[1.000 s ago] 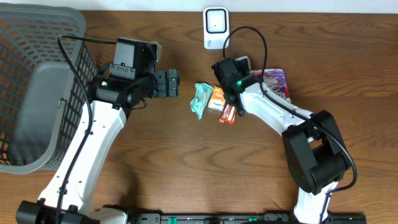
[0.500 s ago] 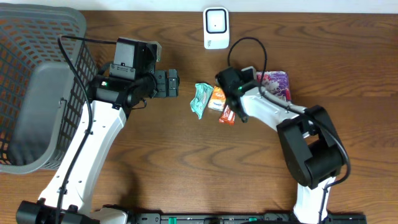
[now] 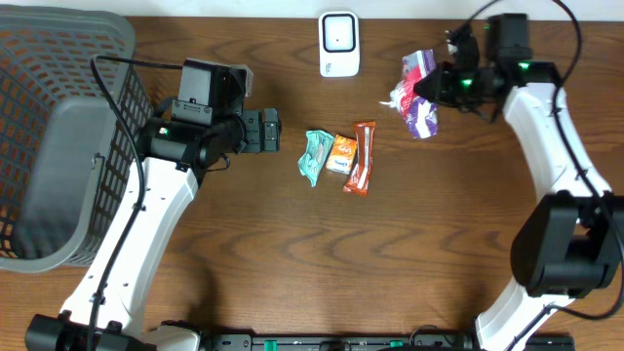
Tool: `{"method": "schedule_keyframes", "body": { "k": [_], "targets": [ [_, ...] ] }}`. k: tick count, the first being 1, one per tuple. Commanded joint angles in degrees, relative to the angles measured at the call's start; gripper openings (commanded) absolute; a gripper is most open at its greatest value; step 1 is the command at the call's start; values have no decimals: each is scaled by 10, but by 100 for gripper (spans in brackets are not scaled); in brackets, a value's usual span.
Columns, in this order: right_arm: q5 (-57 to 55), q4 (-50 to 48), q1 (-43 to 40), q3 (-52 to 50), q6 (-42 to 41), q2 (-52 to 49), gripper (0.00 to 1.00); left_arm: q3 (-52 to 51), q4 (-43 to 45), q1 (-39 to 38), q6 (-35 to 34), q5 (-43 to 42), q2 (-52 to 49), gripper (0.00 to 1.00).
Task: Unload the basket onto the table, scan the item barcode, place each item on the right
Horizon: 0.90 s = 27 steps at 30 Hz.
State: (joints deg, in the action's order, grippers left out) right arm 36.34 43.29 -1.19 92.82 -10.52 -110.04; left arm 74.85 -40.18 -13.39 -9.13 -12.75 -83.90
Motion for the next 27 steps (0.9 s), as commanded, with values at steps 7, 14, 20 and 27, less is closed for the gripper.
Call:
{"method": "schedule_keyframes", "body": {
  "k": [7, 14, 20, 27],
  "targets": [
    [209, 12, -110, -76, 16, -97, 17, 3, -1, 2, 3, 3, 0, 98],
    [24, 96, -165, -12, 16, -68, 56, 3, -1, 2, 3, 3, 0, 98],
    [-134, 145, -156, 56, 35, -53, 82, 3, -1, 2, 3, 3, 0, 98],
    [-133, 124, -151, 38, 155, -54, 99, 3, -1, 2, 3, 3, 0, 98]
  ]
}}
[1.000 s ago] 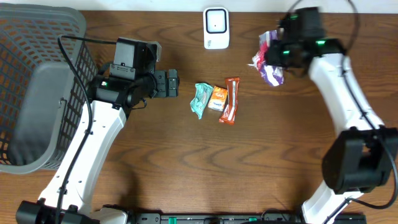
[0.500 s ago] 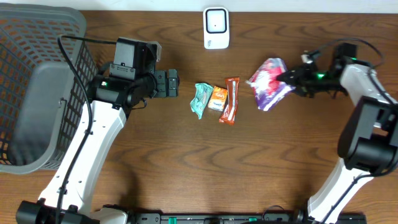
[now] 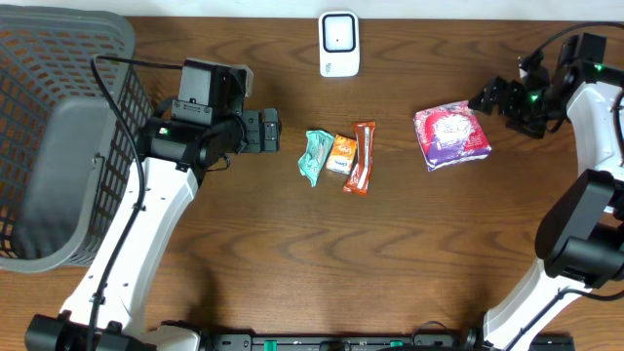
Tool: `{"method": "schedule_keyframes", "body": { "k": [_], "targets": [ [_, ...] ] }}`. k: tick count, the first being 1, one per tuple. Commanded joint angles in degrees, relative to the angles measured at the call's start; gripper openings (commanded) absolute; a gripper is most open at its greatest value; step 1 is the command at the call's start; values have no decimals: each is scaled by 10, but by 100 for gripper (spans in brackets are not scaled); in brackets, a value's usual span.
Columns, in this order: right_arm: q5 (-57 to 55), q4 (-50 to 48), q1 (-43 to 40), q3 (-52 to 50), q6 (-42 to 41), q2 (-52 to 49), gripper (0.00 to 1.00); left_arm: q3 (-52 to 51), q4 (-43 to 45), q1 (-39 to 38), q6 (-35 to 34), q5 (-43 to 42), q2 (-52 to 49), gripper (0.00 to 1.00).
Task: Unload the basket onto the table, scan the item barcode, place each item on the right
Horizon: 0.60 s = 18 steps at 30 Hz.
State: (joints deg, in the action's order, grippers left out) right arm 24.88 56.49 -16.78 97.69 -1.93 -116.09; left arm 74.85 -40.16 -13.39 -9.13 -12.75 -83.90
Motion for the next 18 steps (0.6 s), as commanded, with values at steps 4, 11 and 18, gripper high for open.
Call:
{"method": "schedule_keyframes", "body": {
  "k": [4, 11, 18],
  "targets": [
    [29, -41, 5, -50, 139, 6, 99, 3, -1, 2, 3, 3, 0, 98],
    [90, -145, 7, -157, 153, -6, 99, 3, -1, 2, 3, 3, 0, 98],
    [147, -151, 20, -185, 152, -25, 51, 3, -1, 2, 3, 3, 0, 98]
  ]
}}
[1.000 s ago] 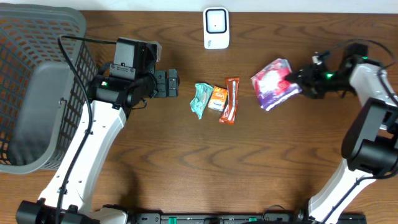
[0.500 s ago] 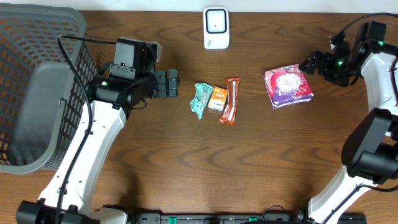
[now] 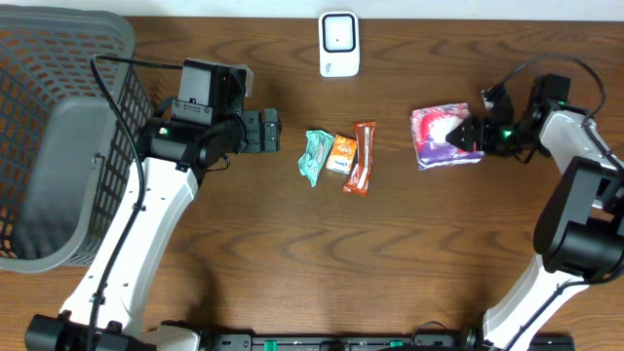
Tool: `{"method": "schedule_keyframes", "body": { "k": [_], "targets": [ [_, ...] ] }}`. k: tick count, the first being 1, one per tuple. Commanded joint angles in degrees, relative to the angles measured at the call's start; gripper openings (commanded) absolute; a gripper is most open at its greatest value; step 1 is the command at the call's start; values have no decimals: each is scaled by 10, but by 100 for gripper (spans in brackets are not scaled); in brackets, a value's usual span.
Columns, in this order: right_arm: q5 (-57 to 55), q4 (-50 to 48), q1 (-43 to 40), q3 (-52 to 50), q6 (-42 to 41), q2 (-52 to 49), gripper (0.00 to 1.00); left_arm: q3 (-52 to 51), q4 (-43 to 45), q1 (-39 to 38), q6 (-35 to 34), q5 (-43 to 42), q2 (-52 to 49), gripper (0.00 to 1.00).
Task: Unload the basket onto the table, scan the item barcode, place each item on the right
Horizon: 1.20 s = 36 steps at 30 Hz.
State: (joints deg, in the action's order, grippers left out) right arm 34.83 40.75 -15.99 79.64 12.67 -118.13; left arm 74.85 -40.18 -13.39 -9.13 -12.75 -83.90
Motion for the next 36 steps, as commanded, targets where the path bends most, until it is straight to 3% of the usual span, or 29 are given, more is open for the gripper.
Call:
{"method": "schedule_keyframes", "body": {
  "k": [1, 2, 4, 6, 12, 15, 16, 19, 26, 32, 36],
  "targets": [
    [56, 10, 15, -2, 3, -4, 40, 3, -1, 2, 3, 3, 0, 98],
    [59, 12, 17, 0, -2, -4, 35, 3, -1, 2, 3, 3, 0, 98],
    [69, 14, 27, 14, -41, -2, 11, 3, -1, 2, 3, 3, 0, 98],
    [98, 14, 40, 35, -70, 0, 1, 3, -1, 2, 3, 3, 0, 98],
    [165, -37, 89, 130, -200, 9, 1, 3, -1, 2, 3, 3, 0, 98],
    [161, -172, 122, 150, -319, 9, 1, 3, -1, 2, 3, 3, 0, 98],
    [132, -261, 143, 150, -386, 8, 1, 3, -1, 2, 3, 3, 0, 98],
    [21, -349, 186, 148, -453, 8, 1, 3, -1, 2, 3, 3, 0, 98],
    [-312, -384, 304, 148, -462, -2, 1, 3, -1, 2, 3, 3, 0, 98],
    [-379, -407, 332, 148, -413, -19, 1, 3, -1, 2, 3, 3, 0, 98],
    [-454, -374, 296, 148, -364, -1, 1, 3, -1, 2, 3, 3, 0, 98]
  ]
}}
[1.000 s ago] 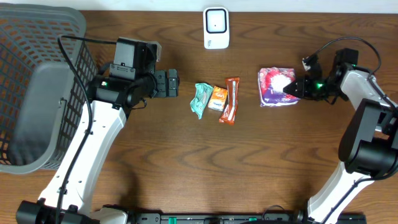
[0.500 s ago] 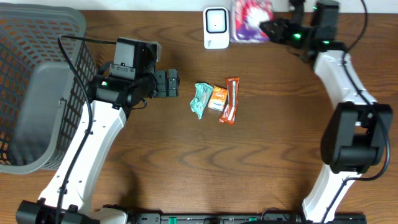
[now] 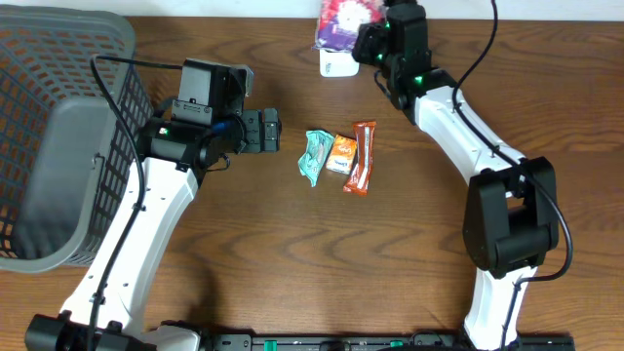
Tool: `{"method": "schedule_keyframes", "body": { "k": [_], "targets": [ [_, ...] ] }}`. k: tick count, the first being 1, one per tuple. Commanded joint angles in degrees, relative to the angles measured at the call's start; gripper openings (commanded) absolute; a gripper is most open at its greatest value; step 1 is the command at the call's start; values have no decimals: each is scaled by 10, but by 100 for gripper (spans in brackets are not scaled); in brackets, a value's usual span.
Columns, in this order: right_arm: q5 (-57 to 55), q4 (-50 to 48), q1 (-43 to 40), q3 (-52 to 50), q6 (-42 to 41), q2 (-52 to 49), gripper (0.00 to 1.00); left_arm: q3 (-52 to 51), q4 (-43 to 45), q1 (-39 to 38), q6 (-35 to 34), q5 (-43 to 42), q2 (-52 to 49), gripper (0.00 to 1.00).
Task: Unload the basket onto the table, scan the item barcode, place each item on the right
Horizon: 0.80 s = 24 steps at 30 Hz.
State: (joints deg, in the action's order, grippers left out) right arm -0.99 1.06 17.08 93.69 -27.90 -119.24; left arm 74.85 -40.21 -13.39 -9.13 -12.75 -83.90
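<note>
A pink and purple snack packet (image 3: 341, 18) is held up at the table's back edge, over the white scanner (image 3: 335, 64), which shows only at its lower part. My right gripper (image 3: 370, 37) is shut on the packet's right side. My left gripper (image 3: 272, 130) stands open left of the middle, holding nothing and pointing at a teal packet (image 3: 314, 156). Beside that lie a small orange packet (image 3: 341, 153) and a red-orange bar (image 3: 362, 156).
A large grey mesh basket (image 3: 58, 136) fills the left side of the table. The right arm stretches from the front right across to the back centre. The wooden table (image 3: 292, 263) is bare in front of the three packets.
The pink packet lay on the table at the right with my right gripper at its right edge. Now the gripper holds it raised over the scanner at the back centre. The left arm has not moved.
First my right gripper held the pink packet just right of the scanner. Then the packet lay flat on the table farther right, the gripper apart from it. Then the gripper was at its right edge, and now it holds the packet over the scanner.
</note>
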Motion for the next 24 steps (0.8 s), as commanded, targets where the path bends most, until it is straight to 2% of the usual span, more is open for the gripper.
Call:
{"method": "schedule_keyframes", "body": {
  "k": [1, 8, 12, 15, 17, 19, 20, 21, 22, 23, 24],
  "targets": [
    [-101, 37, -49, 7, 39, 17, 1, 3, -1, 2, 3, 3, 0, 98],
    [-88, 194, -214, 7, -51, 38, 1, 3, -1, 2, 3, 3, 0, 98],
    [-83, 259, -288, 5, -57, 38, 1, 3, -1, 2, 3, 3, 0, 98],
    [-83, 272, -340, 2, -64, 38, 1, 3, -1, 2, 3, 3, 0, 98],
    [-83, 271, -371, -1, -106, 38, 1, 3, -1, 2, 3, 3, 0, 98],
    [-78, 270, -395, -8, -209, 38, 2, 3, -1, 2, 3, 3, 0, 98],
    [-64, 266, -410, -15, -306, 38, 1, 3, -1, 2, 3, 3, 0, 98],
    [-41, 239, -420, -26, -388, 36, 11, 3, -1, 2, 3, 3, 0, 98],
    [-23, 205, -422, -33, -397, 34, 22, 3, -1, 2, 3, 3, 0, 98],
    [9, 148, -422, -42, -377, 29, 34, 3, -1, 2, 3, 3, 0, 98],
    [49, 94, -421, -47, -341, 24, 42, 3, -1, 2, 3, 3, 0, 98]
  ]
}}
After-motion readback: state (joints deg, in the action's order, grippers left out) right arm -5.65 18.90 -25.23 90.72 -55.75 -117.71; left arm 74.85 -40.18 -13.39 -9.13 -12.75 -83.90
